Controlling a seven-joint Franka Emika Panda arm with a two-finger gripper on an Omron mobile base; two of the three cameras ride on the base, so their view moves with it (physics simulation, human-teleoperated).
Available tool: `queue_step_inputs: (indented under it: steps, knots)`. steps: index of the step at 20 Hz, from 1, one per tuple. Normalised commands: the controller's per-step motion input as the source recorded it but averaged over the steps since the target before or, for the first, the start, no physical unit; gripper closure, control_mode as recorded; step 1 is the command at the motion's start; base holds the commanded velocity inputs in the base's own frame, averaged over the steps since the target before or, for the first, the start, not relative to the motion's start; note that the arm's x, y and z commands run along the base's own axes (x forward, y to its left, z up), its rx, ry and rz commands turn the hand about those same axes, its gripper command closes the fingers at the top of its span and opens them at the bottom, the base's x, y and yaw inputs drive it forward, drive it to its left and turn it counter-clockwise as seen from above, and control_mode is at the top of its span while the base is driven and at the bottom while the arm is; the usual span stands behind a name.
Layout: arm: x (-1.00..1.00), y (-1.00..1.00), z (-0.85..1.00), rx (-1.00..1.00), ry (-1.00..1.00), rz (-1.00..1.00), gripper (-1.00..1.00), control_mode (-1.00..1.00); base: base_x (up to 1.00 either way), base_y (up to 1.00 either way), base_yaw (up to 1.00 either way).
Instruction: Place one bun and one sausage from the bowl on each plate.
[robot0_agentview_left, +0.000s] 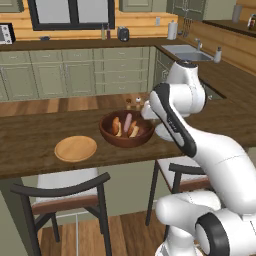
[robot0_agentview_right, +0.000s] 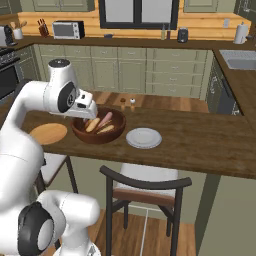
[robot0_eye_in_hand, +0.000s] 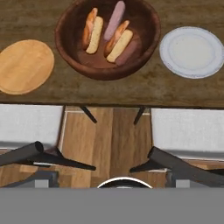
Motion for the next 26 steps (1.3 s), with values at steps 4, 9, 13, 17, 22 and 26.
queue_step_inputs:
  steps: [4, 9, 13, 17, 22, 26]
  knots:
    - [0.99, 0.24, -0.08, 0.00, 0.02, -0.15, -1.00, -1.00, 0.00, 0.00, 0.00]
    - [0.81, -0.38, -0.32, 0.00, 0.11, -0.06, -1.00, -1.00, 0.00, 0.00, 0.00]
    - [0.67, 0.05, -0.64, -0.01, 0.04, 0.00, -1.00, -1.00, 0.00, 0.00, 0.00]
    - [0.49, 0.23, -0.40, 0.00, 0.00, 0.00, -1.00, -1.00, 0.00, 0.00, 0.00]
    - [0.37, 0.13, -0.29, 0.00, 0.01, 0.00, -1.00, -1.00, 0.00, 0.00, 0.00]
    - [0.19, 0.04, -0.26, 0.00, 0.01, 0.00, -1.00, -1.00, 0.00, 0.00, 0.00]
